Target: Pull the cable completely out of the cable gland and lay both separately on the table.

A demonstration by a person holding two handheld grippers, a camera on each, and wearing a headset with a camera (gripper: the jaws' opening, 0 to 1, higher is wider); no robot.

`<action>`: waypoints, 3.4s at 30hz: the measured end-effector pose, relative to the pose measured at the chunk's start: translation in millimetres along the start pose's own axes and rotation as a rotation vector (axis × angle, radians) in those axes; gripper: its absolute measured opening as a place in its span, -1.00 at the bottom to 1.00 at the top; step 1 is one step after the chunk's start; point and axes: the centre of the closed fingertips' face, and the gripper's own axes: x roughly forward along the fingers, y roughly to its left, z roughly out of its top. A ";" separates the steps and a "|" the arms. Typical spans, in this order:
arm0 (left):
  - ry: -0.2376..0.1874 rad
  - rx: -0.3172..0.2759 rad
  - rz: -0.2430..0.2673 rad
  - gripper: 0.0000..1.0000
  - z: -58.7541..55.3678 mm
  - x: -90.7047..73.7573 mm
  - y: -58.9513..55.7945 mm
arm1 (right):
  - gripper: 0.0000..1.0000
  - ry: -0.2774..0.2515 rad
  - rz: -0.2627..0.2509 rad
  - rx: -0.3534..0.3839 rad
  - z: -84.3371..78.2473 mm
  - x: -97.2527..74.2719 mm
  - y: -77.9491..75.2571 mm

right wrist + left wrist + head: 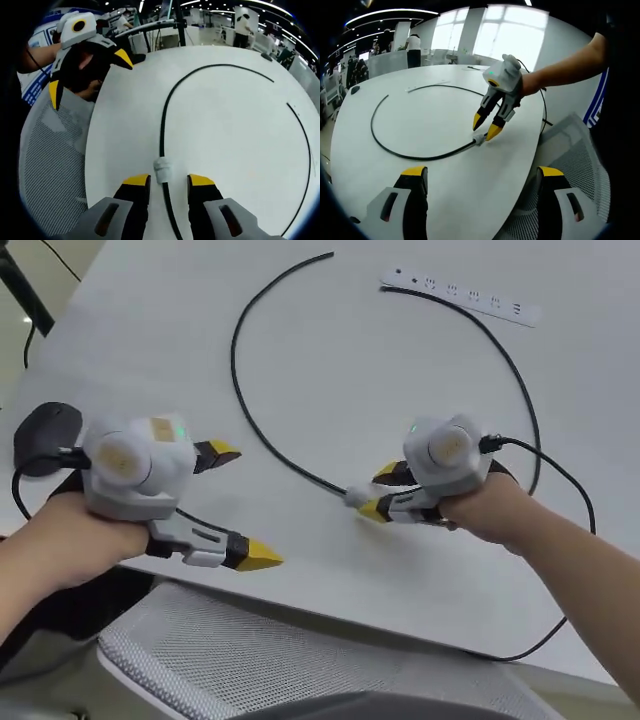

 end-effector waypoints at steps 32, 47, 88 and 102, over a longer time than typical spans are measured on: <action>-0.008 -0.007 -0.006 0.73 -2.1 -1.8 -6.2 | -0.87 0.057 0.040 -0.077 -0.8 1.3 10.1; -0.025 0.046 -0.034 0.72 19.7 2.9 -17.3 | -0.87 0.038 0.041 -0.095 19.5 -27.8 31.1; -0.176 0.133 -0.215 0.23 97.9 25.2 -64.0 | -0.88 -0.042 0.074 -0.249 80.5 -128.7 87.0; -0.183 0.156 -0.254 -0.16 100.3 26.8 -67.6 | -0.88 -0.060 0.091 -0.284 74.3 -125.2 86.1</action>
